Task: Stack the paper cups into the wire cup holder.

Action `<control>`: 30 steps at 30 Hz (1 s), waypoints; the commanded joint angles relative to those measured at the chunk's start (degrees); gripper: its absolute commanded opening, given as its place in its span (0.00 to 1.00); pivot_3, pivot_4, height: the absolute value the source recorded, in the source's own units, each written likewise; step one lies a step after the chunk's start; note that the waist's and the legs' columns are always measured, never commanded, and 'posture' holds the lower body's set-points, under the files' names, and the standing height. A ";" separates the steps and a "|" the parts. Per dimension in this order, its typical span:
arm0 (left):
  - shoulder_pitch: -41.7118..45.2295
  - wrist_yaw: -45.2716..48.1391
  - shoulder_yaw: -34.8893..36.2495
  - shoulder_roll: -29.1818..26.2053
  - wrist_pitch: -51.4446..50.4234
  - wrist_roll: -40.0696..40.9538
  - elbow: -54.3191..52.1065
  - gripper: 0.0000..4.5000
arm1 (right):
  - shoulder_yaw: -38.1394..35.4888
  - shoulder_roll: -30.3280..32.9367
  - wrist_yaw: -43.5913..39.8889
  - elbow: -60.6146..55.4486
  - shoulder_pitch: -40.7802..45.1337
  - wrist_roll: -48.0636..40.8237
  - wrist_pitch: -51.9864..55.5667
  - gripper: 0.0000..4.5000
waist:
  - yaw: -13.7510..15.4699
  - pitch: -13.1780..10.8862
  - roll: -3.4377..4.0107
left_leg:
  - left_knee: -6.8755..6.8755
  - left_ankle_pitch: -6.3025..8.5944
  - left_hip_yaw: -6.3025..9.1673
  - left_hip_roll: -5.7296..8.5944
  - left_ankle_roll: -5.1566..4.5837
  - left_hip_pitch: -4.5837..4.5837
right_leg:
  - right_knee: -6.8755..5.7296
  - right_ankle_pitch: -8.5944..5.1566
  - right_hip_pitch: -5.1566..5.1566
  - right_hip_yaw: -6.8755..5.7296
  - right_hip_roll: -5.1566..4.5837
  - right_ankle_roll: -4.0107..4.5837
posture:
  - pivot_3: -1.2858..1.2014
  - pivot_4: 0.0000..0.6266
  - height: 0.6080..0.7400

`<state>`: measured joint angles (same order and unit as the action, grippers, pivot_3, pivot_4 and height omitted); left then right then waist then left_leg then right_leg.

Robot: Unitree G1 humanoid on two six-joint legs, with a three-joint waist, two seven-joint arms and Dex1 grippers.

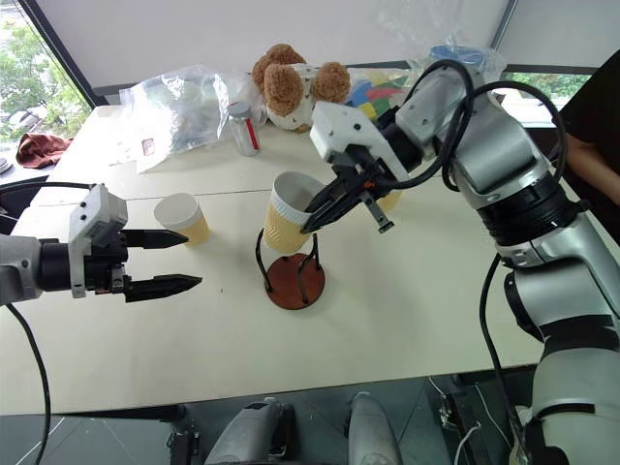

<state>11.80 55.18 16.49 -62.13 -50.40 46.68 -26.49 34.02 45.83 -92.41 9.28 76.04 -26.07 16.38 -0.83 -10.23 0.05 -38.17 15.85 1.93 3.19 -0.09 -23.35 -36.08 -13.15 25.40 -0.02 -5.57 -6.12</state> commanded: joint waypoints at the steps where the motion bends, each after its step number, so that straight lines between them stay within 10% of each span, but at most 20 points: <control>1: 1.29 -0.41 0.29 0.65 1.20 -0.28 -0.45 1.00 | 3.55 0.55 -0.09 1.56 4.07 -1.67 -2.69 0.00 | 0.01 0.01 -0.02 | 0.00 0.00 0.00 0.00 0.00 0.00 | 0.00 0.00 0.00 0.00 0.00 0.00 | 0.52 0.24 1.00; 12: 1.67 -1.43 -0.93 2.67 2.41 -1.20 -0.25 1.00 | 13.14 0.07 -0.09 4.37 7.66 -1.77 -7.70 0.00 | 0.01 0.01 -0.02 | 0.00 0.00 0.01 -0.01 0.01 0.00 | -0.01 0.00 0.03 -0.01 0.00 0.00 | 0.52 0.24 1.00; 20: 1.74 -1.55 -1.47 3.34 3.12 -1.97 0.14 1.00 | 9.78 -1.16 -0.09 4.94 7.51 -2.68 -5.91 0.74 | 0.02 0.01 -0.02 | 0.01 -0.01 0.01 -0.01 0.03 0.00 | -0.02 0.00 0.03 -0.01 0.01 0.00 | 0.52 0.24 1.00; 30: 5.19 -0.61 2.05 1.75 1.08 0.99 0.21 1.00 | 0.53 -0.97 7.21 32.48 8.70 17.57 -16.24 0.74 | 0.08 0.03 -0.05 | -0.01 -0.02 0.00 0.04 0.03 0.00 | 0.00 0.00 -0.02 -0.02 0.00 0.00 | 0.52 0.24 1.00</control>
<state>14.85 54.10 14.75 -58.73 -48.82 45.77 -25.77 36.11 44.76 -88.60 35.78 83.80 -14.16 4.22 -0.75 -10.21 0.00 -38.18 15.83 1.93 3.23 -0.05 -23.35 -36.10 -13.15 25.40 -0.03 -5.57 -6.12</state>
